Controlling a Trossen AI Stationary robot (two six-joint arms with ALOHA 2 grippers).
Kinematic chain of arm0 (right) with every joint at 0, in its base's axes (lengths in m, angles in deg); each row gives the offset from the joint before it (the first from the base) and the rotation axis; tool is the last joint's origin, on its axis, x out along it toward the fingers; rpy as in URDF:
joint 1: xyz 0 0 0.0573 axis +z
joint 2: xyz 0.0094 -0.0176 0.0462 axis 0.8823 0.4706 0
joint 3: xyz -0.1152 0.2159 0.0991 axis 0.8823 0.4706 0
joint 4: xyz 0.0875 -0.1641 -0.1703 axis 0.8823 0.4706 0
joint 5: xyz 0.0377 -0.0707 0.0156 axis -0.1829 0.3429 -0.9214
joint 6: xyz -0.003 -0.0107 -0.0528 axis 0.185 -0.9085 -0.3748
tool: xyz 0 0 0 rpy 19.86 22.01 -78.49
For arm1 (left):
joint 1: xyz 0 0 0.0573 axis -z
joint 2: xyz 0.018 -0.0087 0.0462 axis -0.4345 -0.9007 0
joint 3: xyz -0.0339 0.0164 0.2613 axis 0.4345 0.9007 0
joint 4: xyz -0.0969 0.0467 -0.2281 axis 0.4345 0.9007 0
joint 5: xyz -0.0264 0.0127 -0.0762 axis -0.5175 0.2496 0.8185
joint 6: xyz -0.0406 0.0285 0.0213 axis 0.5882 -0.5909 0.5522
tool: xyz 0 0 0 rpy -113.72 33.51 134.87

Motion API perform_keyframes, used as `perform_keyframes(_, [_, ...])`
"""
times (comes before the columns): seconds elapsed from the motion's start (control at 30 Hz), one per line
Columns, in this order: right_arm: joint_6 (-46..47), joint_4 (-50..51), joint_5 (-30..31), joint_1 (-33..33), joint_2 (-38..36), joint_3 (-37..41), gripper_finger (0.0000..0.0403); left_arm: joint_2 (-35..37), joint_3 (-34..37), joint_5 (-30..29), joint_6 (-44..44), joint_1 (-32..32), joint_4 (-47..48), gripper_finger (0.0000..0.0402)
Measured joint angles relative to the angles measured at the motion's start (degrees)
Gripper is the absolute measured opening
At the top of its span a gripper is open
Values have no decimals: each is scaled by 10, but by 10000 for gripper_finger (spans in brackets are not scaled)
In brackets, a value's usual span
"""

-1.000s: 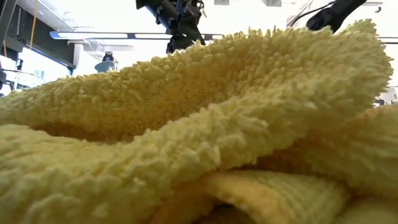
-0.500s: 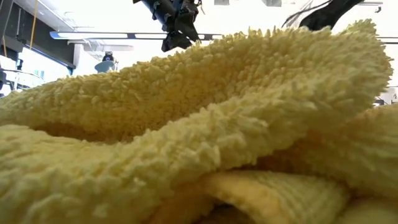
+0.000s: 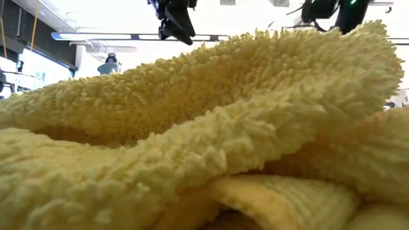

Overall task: Sort microfiber towel by color & place in baskets
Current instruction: Put the yellow microfiber cloth into the left transparent bin

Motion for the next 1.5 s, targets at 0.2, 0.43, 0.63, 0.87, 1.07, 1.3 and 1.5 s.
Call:
perform_keyframes(0.2, [138,20,0,161,-23,0,138,24,87,-1,19,41,-12,129])
perform_keyframes(0.43, [257,-62,89,393,8,0,138,91,182,-1,68,77,-81,129])
perform_keyframes(0.63, [334,-80,84,529,55,0,138,138,214,-1,97,93,-109,129])
perform_keyframes(0.87, [455,-68,50,626,83,0,138,152,217,-15,145,119,-112,129])
perform_keyframes(1.07, [518,-27,6,692,90,0,138,152,217,-56,205,156,-113,129])
perform_keyframes(1.3, [589,36,-69,767,90,0,138,152,217,-99,309,196,-115,129])
perform_keyframes(1.5, [695,56,-91,828,93,-1,138,152,217,-120,377,230,-115,129])
